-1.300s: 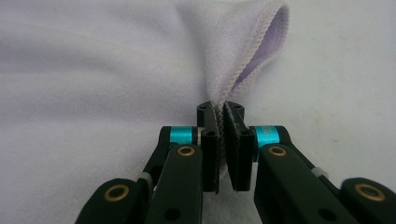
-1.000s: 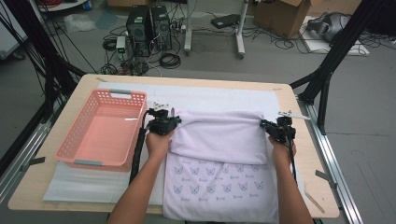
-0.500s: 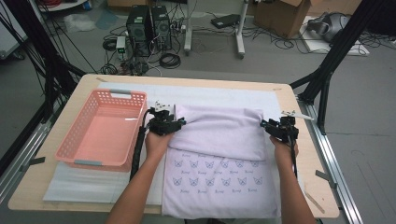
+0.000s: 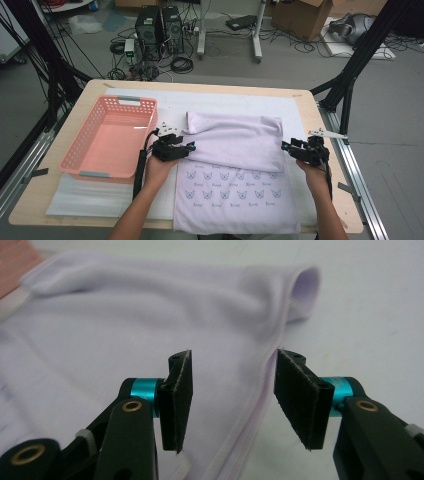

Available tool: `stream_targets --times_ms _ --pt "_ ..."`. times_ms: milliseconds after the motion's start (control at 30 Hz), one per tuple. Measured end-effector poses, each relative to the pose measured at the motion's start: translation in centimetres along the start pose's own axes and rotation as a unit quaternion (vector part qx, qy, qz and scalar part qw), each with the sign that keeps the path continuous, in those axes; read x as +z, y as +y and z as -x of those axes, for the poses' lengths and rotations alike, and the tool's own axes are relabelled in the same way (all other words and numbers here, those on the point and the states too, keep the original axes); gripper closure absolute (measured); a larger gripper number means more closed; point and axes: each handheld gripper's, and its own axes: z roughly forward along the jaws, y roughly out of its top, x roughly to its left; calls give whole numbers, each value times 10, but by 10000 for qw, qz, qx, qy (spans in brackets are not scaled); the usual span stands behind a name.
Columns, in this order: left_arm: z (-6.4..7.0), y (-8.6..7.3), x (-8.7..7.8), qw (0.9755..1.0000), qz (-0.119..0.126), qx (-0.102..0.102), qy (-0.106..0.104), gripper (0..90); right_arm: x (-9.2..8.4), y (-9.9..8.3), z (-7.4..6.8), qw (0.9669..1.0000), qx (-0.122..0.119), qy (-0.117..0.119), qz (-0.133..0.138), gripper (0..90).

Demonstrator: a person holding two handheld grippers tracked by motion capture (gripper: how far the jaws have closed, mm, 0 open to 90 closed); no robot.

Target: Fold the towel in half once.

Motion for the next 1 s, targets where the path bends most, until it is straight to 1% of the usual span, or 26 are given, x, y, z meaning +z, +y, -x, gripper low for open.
stream_targets --times_ms 33,67,133,167,200,233,267,300,333,367,400,433,467,500,567,667,767,833,900,1000 --pt "2 -3 -1 10000 7 64 -46 439 0 -5 -2 9999 -68 44 -60 495" --pt "3 -4 -1 9999 -63 86 -84 446 0 -11 -5 9997 -127 143 -173 500" --pt "4 -8 -1 9997 -161 133 -104 458 2 -20 -7 9990 -203 281 -280 499" --pt "6 -10 0 9992 -336 213 -93 488 2 -24 -8 9988 -207 337 -305 500" --pt "7 -11 1 9988 -402 277 -82 532 2 -29 -10 9984 -185 409 -345 502" --pt "9 -13 1 9985 -403 361 -46 598 2 -32 -10 9982 -164 458 -339 513" --pt "11 -14 1 9980 -430 459 -7 710 3 -35 -11 9978 -135 554 -339 532" --pt "13 -16 0 9978 -402 524 6 785 3 -37 -12 9974 -165 602 -358 570" --pt "15 -17 -1 9979 -337 545 23 834 3 -39 -13 9969 -197 657 -382 618" --pt "16 -19 -2 9981 -328 527 -1 843 3 -41 -15 9964 -212 697 -432 676" --pt "17 -21 -3 9983 -282 515 -28 846 3 -43 -16 9958 -278 715 -496 735" --pt "18 -23 -6 9985 -239 483 -42 847 3 -44 -18 9956 -303 728 -499 810" --pt "19 -25 -10 9988 -179 444 -67 848 1 -45 -18 9951 -379 778 -480 841" --pt "20 -27 -13 9990 -111 410 -111 848 -2 -45 -19 9953 -432 745 -452 846" --pt "22 -32 -20 9991 -52 406 -146 848 -6 -45 -20 9952 -501 731 -406 849" --pt "25 -38 -30 9989 58 397 -247 848 -11 -46 -22 9953 -511 748 -334 849" --pt "30 -44 -39 9981 142 482 -347 848 -16 -48 -25 9949 -589 750 -328 849" --pt "33 -47 -46 9973 237 567 -407 848 -23 -49 -27 9949 -613 757 -261 849" --pt "37 -50 -52 9965 311 607 -474 848 -31 -51 -30 9950 -617 755 -197 849" --pt "45 -52 -59 9954 420 646 -575 847 -42 -55 -32 9951 -652 737 -106 849"
